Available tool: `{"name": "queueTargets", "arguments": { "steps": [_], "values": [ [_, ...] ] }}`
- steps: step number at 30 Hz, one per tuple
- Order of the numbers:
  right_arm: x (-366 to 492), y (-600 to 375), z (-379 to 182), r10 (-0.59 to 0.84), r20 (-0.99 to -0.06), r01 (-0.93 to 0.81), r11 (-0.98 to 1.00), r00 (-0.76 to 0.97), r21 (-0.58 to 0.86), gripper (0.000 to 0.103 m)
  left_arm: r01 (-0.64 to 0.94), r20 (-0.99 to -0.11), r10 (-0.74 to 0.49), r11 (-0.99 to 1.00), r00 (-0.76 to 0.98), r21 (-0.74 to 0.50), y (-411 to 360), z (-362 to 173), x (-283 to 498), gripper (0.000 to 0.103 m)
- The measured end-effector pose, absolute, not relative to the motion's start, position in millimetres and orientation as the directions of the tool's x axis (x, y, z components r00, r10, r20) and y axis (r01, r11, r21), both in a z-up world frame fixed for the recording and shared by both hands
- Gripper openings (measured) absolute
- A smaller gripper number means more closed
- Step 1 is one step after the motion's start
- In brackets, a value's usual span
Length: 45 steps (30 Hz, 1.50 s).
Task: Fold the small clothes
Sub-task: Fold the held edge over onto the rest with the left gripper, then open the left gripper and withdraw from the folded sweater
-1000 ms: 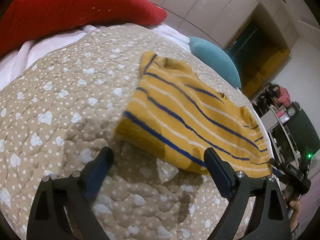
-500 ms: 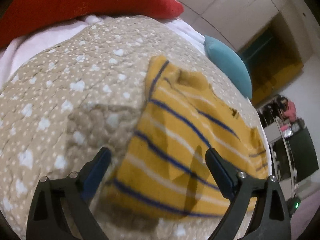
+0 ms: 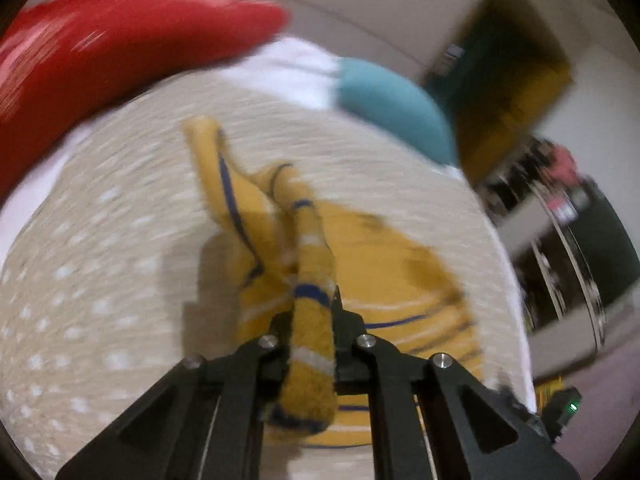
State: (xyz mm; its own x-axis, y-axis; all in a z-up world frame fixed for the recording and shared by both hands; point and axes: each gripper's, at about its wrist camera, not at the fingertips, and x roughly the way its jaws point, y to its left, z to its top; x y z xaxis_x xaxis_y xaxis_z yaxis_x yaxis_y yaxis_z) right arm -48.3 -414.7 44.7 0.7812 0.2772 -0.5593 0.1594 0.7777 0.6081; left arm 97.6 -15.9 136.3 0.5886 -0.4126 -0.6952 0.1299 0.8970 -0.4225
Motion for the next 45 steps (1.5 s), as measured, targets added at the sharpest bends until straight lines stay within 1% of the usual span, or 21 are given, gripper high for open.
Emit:
{"name": "queueTargets", "arguments": {
  "steps": [2, 5, 8, 11, 13, 14, 15, 16, 17, 18, 20, 24, 29, 34, 35, 36, 38, 39, 41, 43, 45],
  "values": [
    [-52.8, -425.9, 46.0, 0.268, -0.553, 0.173, 0.766, 0.789, 0.619, 0.082, 0.243, -0.683, -0.472, 0.88, 0.558, -0.409, -77.6, 151.1, 95.7, 0.008],
    [-62.4, -445.5, 48.4, 0.247, -0.539, 0.196, 0.747, 0.806, 0.635, 0.081, 0.38, -0.687, -0.56, 0.826, 0.464, -0.417, -162.5, 148.0, 91.3, 0.008],
    [-67.5, -459.7, 50.8, 0.223, -0.532, 0.212, 0.741, 0.817, 0.637, 0.081, 0.46, -0.745, -0.545, 0.813, 0.385, -0.357, -230.8, 116.1, 77.9, 0.008],
    [-68.7, -473.4, 49.0, 0.221, -0.534, 0.222, 0.733, 0.816, 0.643, 0.081, 0.473, -0.801, -0.502, 0.821, 0.327, -0.321, -257.2, 78.5, 68.4, 0.011],
    [-67.5, -477.7, 48.0, 0.236, -0.529, 0.219, 0.72, 0.815, 0.659, 0.081, 0.479, -0.792, -0.511, 0.816, 0.334, -0.324, -250.2, 75.0, 59.2, 0.013],
    [-67.1, -477.8, 48.6, 0.238, -0.531, 0.216, 0.723, 0.813, 0.656, 0.082, 0.479, -0.769, -0.547, 0.8, 0.332, -0.362, -238.9, 80.8, 53.9, 0.017],
    [-67.5, -477.9, 49.4, 0.237, -0.533, 0.214, 0.728, 0.812, 0.651, 0.082, 0.477, -0.747, -0.579, 0.783, 0.327, -0.398, -229.6, 85.4, 48.8, 0.028],
    [-66.4, -476.4, 50.1, 0.236, -0.535, 0.212, 0.734, 0.812, 0.645, 0.082, 0.475, -0.72, -0.615, 0.763, 0.323, -0.438, -215.2, 91.9, 42.7, 0.044],
    [-66.2, -475.6, 51.0, 0.233, -0.535, 0.211, 0.738, 0.812, 0.641, 0.082, 0.471, -0.688, -0.642, 0.748, 0.339, -0.467, -196.9, 101.4, 35.3, 0.053],
    [-66.1, -475.0, 51.6, 0.229, -0.537, 0.212, 0.741, 0.812, 0.637, 0.082, 0.471, -0.673, -0.645, 0.75, 0.363, -0.465, -190.5, 106.4, 30.8, 0.064],
    [-63.8, -471.4, 51.4, 0.225, -0.538, 0.214, 0.744, 0.812, 0.633, 0.082, 0.467, -0.659, -0.61, 0.783, 0.441, -0.412, -165.6, 118.7, 17.1, 0.067],
    [-67.5, -462.8, 52.8, 0.214, -0.533, 0.211, 0.751, 0.819, 0.626, 0.082, 0.424, -0.69, -0.516, 0.847, 0.508, -0.321, -132.5, 116.9, 7.0, 0.069],
    [-70.7, -429.9, 70.4, 0.263, -0.49, 0.116, 0.78, 0.831, 0.614, 0.082, 0.348, -0.717, -0.483, 0.872, 0.502, -0.344, -109.2, 90.9, 13.4, 0.069],
    [-71.1, -380.5, 95.1, 0.301, -0.468, -0.016, 0.854, 0.831, 0.52, 0.081, 0.318, -0.724, -0.457, 0.887, 0.516, -0.333, -98.9, 80.9, 14.7, 0.069],
    [-69.3, -369.6, 97.0, 0.306, -0.474, -0.039, 0.869, 0.826, 0.493, 0.073, 0.316, -0.728, -0.448, 0.892, 0.518, -0.324, -99.1, 80.0, 15.4, 0.069],
    [-66.8, -361.1, 97.9, 0.303, -0.485, -0.051, 0.884, 0.82, 0.465, 0.061, 0.313, -0.732, -0.442, 0.895, 0.518, -0.319, -96.8, 78.1, 12.6, 0.069],
    [-59.5, -349.2, 94.3, 0.274, -0.522, -0.043, 0.911, 0.808, 0.411, 0.054, 0.305, -0.746, -0.43, 0.9, 0.509, -0.31, -100.6, 71.3, 15.6, 0.069],
    [-56.1, -348.7, 90.4, 0.26, -0.537, -0.029, 0.916, 0.802, 0.4, 0.04, 0.3, -0.752, -0.424, 0.903, 0.505, -0.308, -101.6, 68.6, 16.9, 0.069],
    [-47.8, -357.2, 74.7, 0.245, -0.589, 0.022, 0.913, 0.77, 0.408, 0.018, 0.29, -0.761, -0.418, 0.906, 0.496, -0.308, -103.5, 63.3, 19.2, 0.069],
    [-40.4, -375.1, 56.2, 0.225, -0.644, 0.115, 0.89, 0.731, 0.441, 0.017, 0.287, -0.762, -0.423, 0.904, 0.491, -0.317, -104.1, 60.1, 21.0, 0.069],
    [-37.4, -398.3, 40.1, 0.237, -0.678, 0.19, 0.85, 0.696, 0.491, 0.007, 0.288, -0.759, -0.43, 0.901, 0.489, -0.325, -104.1, 59.2, 22.7, 0.069]
  ]
}}
